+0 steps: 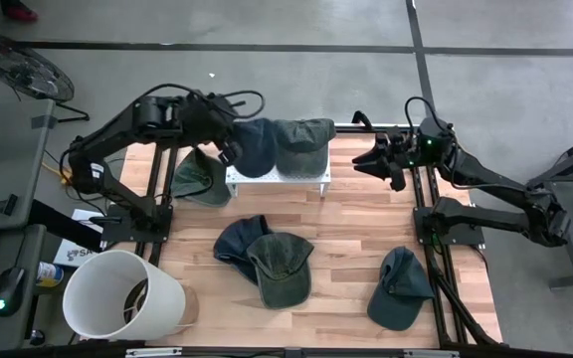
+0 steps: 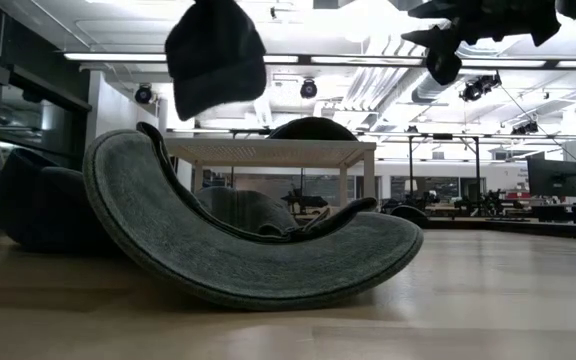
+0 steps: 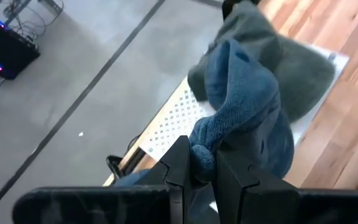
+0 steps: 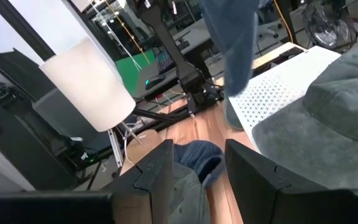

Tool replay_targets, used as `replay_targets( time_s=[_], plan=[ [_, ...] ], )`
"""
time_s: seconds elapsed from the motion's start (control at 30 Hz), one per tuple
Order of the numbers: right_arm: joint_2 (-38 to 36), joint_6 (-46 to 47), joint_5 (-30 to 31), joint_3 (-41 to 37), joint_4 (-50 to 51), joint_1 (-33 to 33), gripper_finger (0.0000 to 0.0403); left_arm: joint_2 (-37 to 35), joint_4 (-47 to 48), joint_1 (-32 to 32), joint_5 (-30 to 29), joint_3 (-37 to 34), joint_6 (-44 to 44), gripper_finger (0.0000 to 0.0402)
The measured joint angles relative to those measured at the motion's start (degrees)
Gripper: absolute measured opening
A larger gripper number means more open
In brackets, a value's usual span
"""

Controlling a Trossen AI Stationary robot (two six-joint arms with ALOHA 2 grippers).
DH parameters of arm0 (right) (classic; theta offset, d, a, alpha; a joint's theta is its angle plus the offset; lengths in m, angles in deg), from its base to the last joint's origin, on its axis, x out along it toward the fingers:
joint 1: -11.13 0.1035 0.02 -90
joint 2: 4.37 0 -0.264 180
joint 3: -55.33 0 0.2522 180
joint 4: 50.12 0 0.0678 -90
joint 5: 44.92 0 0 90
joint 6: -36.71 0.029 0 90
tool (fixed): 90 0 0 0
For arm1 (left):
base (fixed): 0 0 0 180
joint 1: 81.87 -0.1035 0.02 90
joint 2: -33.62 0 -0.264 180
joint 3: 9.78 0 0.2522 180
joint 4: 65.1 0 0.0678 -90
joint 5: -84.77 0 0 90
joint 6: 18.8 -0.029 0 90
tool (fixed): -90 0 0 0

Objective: Pick & Place hat
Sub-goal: Put the top right blue cap on the shelf

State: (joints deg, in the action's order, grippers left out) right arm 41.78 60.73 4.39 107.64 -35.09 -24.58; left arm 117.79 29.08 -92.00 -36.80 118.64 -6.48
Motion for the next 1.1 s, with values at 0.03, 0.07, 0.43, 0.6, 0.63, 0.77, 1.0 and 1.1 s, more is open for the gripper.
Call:
replay_targets(
  time_s=[0.03, 0.07, 0.43, 0.6, 0.63, 0.77, 1.0, 1.1],
  plan=[
    [0.0, -0.1, 0.0, 0.0, 0.2, 0.0, 0.0138, 0.0, 0.0, 0.0, 0.3, 0.7, 0.0, 0.0038],
    [0.0, -0.2, 0.0, 0.0, 0.2, 0.0, 0.0138, 0.0, 0.1, 0.0, 0.9, 1.2, 0.0, 0.0038],
    [0.0, -1.6, 0.5, 0.0, 0.6, 0.0, 0.0138, 1.4, 4.7, 0.0, 2.5, 1.6, 0.0, 0.0038],
    [0.0, -1.6, 0.5, 0.0, 0.7, 0.0, 0.0138, 3.9, 6.0, 0.0, 2.5, 1.6, -0.7, 0.0038],
    [0.0, -1.6, 0.5, 0.0, 0.7, 0.0, 0.0138, 4.5, 6.0, 0.0, 2.3, 1.6, -1.4, 0.0038],
    [0.0, -1.6, 0.5, 0.0, 0.9, 0.0, 0.0138, 6.2, 6.0, 0.0, 1.1, 1.6, -1.8, 0.0038],
    [0.0, -1.6, 0.5, 0.0, 1.0, 0.0, 0.0138, 8.2, 6.5, -0.3, -3.1, 1.6, -1.6, 0.0038],
    [0.0, -1.6, 0.5, 0.0, 1.0, 0.0, 0.0138, 8.6, 6.6, -1.3, -3.9, 1.6, -0.1, 0.0038]
  ],
)
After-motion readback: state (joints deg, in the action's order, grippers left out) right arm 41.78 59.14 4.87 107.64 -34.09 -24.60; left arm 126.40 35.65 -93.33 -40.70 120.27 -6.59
